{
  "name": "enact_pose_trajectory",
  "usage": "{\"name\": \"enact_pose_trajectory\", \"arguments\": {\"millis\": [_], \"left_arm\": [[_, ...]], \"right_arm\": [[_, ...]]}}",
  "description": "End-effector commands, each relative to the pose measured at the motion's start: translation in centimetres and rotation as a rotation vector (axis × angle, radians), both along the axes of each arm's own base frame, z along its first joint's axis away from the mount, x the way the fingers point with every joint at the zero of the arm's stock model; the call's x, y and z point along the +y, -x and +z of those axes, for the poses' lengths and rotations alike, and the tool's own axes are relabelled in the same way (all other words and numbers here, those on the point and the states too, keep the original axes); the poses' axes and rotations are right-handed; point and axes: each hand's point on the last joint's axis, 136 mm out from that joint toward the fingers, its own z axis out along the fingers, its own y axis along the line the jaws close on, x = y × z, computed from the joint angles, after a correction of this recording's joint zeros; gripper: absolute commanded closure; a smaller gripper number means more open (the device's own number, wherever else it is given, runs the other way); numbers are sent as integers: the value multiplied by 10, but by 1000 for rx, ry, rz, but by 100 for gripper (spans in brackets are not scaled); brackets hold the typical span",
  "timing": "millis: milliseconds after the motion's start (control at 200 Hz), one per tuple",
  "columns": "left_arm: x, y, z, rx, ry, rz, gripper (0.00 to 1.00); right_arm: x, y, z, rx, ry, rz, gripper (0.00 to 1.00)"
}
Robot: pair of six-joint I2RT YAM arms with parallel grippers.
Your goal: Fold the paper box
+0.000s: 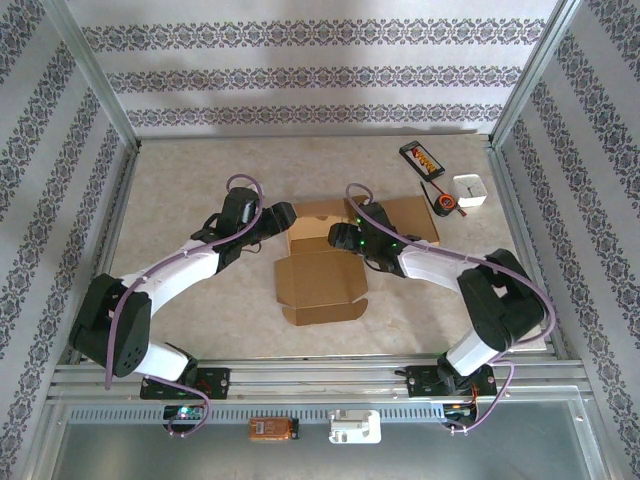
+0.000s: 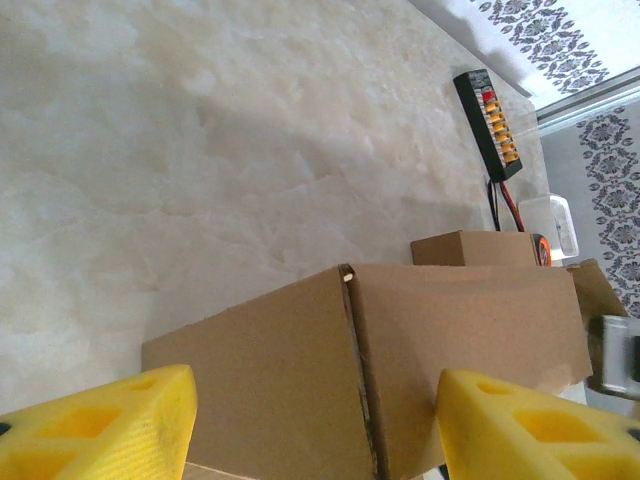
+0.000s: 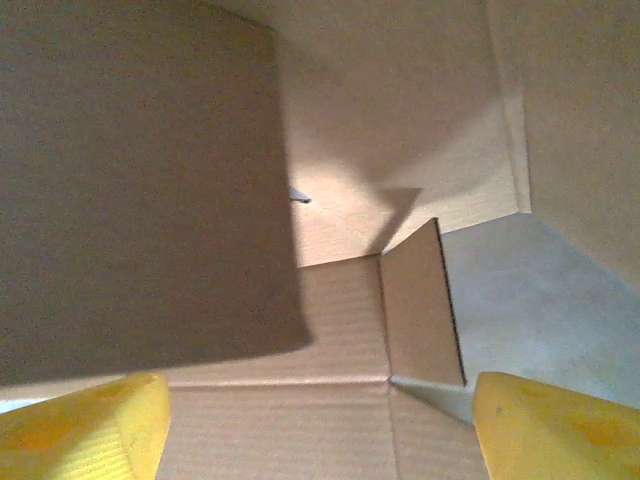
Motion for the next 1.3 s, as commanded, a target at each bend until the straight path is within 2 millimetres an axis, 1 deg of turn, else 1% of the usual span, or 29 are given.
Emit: {"name": "enact_pose_trajectory", "arguments": {"millis": [0, 60, 140, 215, 280, 400, 505, 595, 695, 785, 879, 929, 979, 1094, 1204, 1294], "left_arm": [[0, -8, 11, -29, 32, -2, 36], [0, -7, 11, -31, 32, -2, 36], [0, -7, 12, -33, 32, -4, 36], [0, -7, 13, -33, 34, -6, 36], [-1, -7, 11, -29, 37, -10, 37], [-4, -6, 9, -23, 54, -25, 38], [-6, -6, 9, -24, 69, -28, 39], [-8, -7, 8, -22, 79, -30, 39], [-11, -6, 6, -15, 92, -44, 40], [-12, -5, 5, -9, 97, -49, 40], [-12, -5, 4, -4, 95, -47, 40], [-11, -5, 4, -9, 89, -46, 40], [-9, -4, 3, -7, 80, -43, 40], [-4, -4, 5, -19, 52, -31, 40], [-2, -5, 8, -32, 34, -27, 40], [-2, -4, 9, -31, 27, -30, 40]], "right_arm": [[1, -12, -3, -75, -6, -36, 20], [1, -14, -7, -93, -12, -33, 22], [3, -13, -11, -115, -29, -20, 28], [8, -11, -7, -126, -66, -8, 35], [14, -9, -1, -143, -83, 15, 38], [25, -4, 9, -172, -84, 59, 38], [35, 1, 7, -163, -90, 88, 38], [42, 6, -3, -138, -84, 102, 38], [42, 8, -19, -108, -63, 100, 37], [43, 9, -23, -95, -64, 110, 37], [53, 12, -12, -108, -86, 176, 34], [55, 15, -1, -125, -91, 205, 33], [53, 18, 9, -141, -85, 219, 32], [37, 30, 29, -188, -38, 230, 29], [16, 42, 44, -241, 38, 235, 25], [-6, 46, 61, -323, 158, 236, 21]]}}
